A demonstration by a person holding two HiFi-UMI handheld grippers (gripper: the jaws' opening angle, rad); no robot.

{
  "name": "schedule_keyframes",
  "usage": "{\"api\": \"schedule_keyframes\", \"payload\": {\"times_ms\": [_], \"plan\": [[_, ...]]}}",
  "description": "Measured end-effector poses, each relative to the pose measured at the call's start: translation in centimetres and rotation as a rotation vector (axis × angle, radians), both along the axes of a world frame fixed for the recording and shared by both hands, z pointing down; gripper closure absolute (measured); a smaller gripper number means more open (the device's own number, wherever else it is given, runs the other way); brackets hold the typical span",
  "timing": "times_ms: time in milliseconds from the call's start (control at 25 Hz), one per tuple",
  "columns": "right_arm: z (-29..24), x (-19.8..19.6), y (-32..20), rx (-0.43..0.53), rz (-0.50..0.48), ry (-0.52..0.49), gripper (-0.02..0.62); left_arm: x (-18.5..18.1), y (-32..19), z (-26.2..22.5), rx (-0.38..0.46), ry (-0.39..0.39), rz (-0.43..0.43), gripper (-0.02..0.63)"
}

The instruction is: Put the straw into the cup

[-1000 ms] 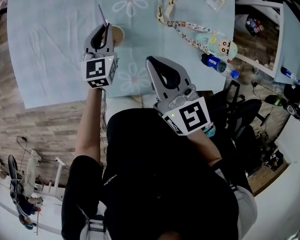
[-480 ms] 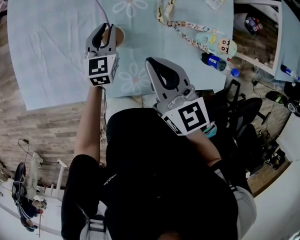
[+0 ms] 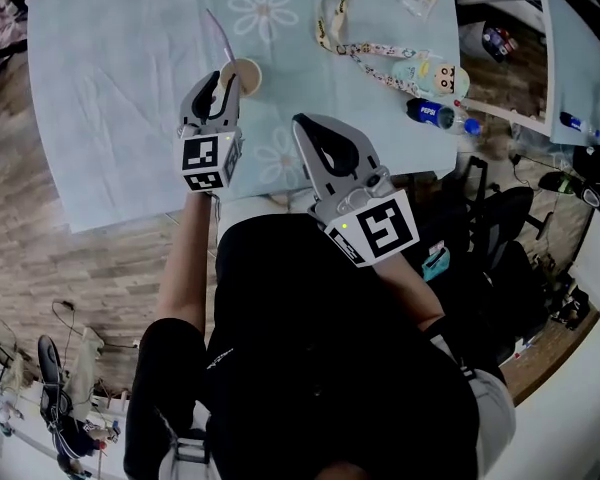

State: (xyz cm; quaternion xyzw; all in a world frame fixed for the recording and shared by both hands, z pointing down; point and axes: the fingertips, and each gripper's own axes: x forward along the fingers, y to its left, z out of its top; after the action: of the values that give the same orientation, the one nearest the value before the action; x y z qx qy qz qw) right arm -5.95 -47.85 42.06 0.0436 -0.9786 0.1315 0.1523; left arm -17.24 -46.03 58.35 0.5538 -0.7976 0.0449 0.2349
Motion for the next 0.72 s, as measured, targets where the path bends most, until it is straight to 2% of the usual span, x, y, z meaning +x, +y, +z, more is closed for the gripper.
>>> {"api": "schedule_keyframes", "payload": {"times_ms": [80,200,520,720], "plan": [[-0.5,-0.2,1.0,0.002,0.014,-0.011,0.586,0.4,1.1,-1.1,0.019,-0.003,0.021,0.542],[-1.2,-0.5,3.0,0.001,0.030,-0.024,0.587,0.5,3.2,-3.0,0.045,-0.019,0.040,0.575],[-3.0,-1.9,8.3,0.025,0.040,-0.069,0.588,0.0,8.9,-8.8,0.157,-0.046,0.057,0.592],[-4.2,-2.7,11.1,0.050,0.044,-0.100,0.588,-0.9,12.4,-11.5,0.229,-0.033,0.037,0.592]]}}
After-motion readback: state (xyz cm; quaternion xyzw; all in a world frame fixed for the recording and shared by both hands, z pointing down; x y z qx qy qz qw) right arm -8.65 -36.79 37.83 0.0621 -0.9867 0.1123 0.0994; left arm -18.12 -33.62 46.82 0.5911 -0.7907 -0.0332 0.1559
